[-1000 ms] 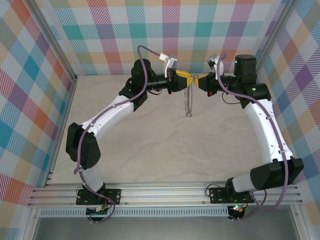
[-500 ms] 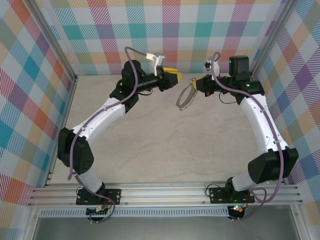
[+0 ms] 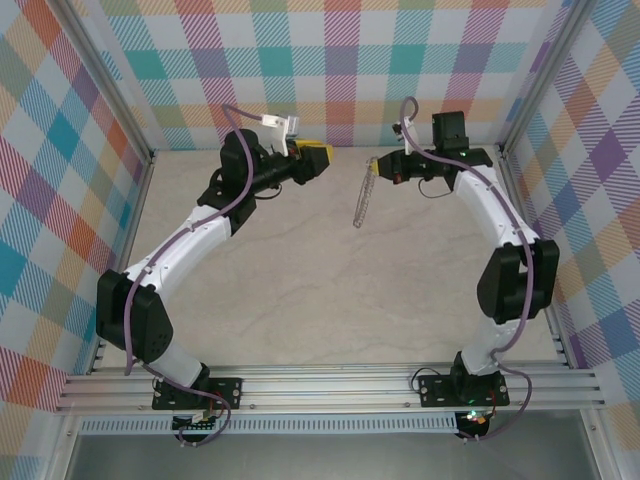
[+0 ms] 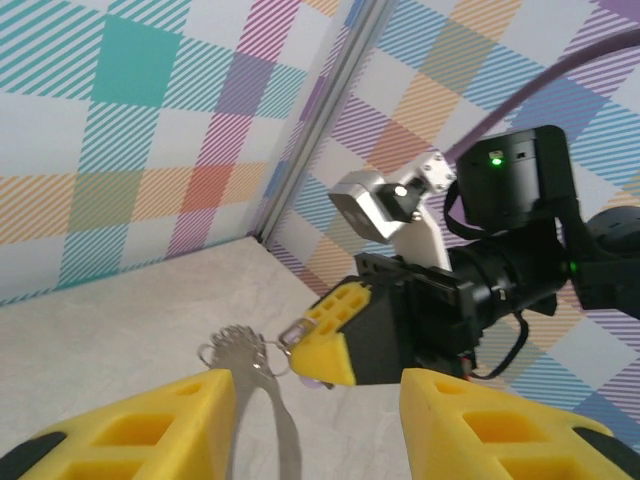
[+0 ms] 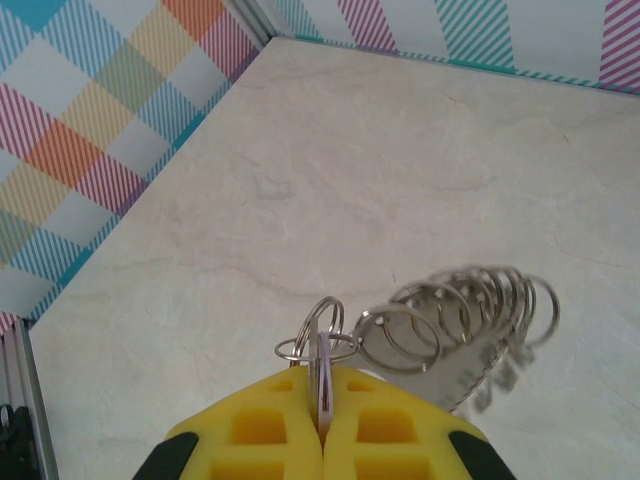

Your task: Put the keys on the keyring

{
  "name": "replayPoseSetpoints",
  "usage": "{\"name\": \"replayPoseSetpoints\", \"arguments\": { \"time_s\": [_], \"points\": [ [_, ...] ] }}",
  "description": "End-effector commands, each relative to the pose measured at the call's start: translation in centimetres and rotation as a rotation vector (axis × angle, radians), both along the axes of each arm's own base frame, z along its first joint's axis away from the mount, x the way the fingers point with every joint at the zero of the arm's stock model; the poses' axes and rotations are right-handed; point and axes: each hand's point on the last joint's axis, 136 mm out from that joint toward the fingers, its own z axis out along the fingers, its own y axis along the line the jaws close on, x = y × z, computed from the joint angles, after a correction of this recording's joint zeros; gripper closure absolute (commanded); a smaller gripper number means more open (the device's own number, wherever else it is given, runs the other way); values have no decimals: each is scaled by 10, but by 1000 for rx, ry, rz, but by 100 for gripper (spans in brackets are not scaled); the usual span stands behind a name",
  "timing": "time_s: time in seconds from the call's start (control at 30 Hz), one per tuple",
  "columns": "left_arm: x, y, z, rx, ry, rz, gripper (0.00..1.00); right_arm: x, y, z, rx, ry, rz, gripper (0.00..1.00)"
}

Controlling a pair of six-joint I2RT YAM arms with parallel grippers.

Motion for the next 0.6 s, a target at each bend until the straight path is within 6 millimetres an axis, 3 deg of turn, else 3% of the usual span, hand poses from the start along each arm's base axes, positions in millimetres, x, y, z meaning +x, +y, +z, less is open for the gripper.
{"name": "replayPoseSetpoints", "arguments": {
  "time_s": [0.0,0.17,0.3,0.57],
  "points": [
    [-3,13,10,-6,-11,30,53,16,11,25,75,-60,10,100],
    [-4,13,8,3,5,26,53,34,1,-21,21,12,-84,100],
    [-3,12,6,1,19,19,53,39,-18,-61,-16,75,-182,100],
    [-8,12,-1,-6,59,10,53,2,-30,-113,-17,227,-229,100]
  ]
}}
